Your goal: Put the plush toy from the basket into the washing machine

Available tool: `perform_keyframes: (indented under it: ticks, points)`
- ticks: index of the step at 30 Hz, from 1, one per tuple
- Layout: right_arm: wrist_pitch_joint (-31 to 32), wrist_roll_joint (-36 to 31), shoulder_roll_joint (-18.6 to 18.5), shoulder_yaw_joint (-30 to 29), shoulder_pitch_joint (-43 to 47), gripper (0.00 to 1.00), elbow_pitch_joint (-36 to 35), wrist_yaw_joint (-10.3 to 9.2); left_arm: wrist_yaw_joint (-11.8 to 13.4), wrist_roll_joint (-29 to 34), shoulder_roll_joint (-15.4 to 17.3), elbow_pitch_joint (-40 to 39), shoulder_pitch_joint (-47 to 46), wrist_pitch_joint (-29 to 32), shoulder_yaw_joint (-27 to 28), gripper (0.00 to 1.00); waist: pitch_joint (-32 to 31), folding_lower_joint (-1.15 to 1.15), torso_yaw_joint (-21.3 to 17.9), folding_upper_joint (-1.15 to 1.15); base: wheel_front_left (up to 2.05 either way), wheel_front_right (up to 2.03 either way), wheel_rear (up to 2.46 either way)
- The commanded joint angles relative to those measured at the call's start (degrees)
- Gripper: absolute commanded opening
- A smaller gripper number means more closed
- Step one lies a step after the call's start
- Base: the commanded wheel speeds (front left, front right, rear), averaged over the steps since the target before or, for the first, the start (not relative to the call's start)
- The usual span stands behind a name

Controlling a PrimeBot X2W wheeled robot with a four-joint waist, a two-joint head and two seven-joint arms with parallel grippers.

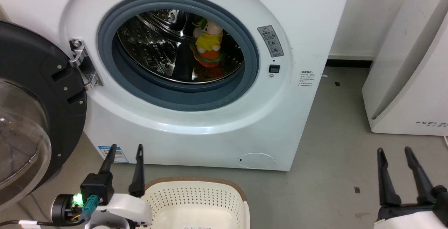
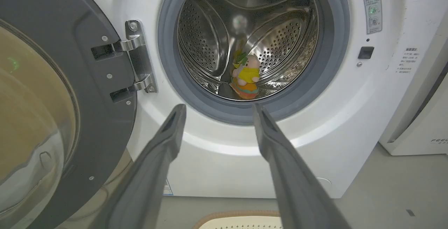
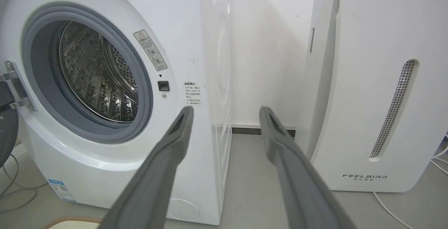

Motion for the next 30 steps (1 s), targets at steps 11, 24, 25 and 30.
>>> perform_keyframes:
  ticks: [11,24,25,30]
  points:
    - [0.99,-0.33,0.00,0.68,-0.24,0.00,-0.02,0.00,0.18,0.14,-0.07,-0.95,0.38,1.03,-0.13,0.00,-0.06,0.01,-0.24,0.00,0.00,0.00,0.00]
    - [2.52,-0.86,-0.01,1.64,-0.56,0.00,-0.09,-0.01,0.45,0.36,-0.22,-2.51,0.98,2.55,-0.36,0.00,-0.14,0.01,-0.61,0.00,0.00,0.00,0.00]
    - [2.64,-0.90,-0.01,1.71,-0.58,0.00,-0.10,-0.01,0.47,0.38,-0.24,-2.63,1.03,2.67,-0.38,0.00,-0.14,0.01,-0.64,0.00,0.00,0.00,0.00]
    - [3.23,-1.11,-0.01,2.08,-0.70,0.00,-0.13,-0.01,0.58,0.46,-0.29,-3.23,1.26,3.25,-0.47,0.00,-0.17,0.01,-0.79,0.00,0.00,0.00,0.00]
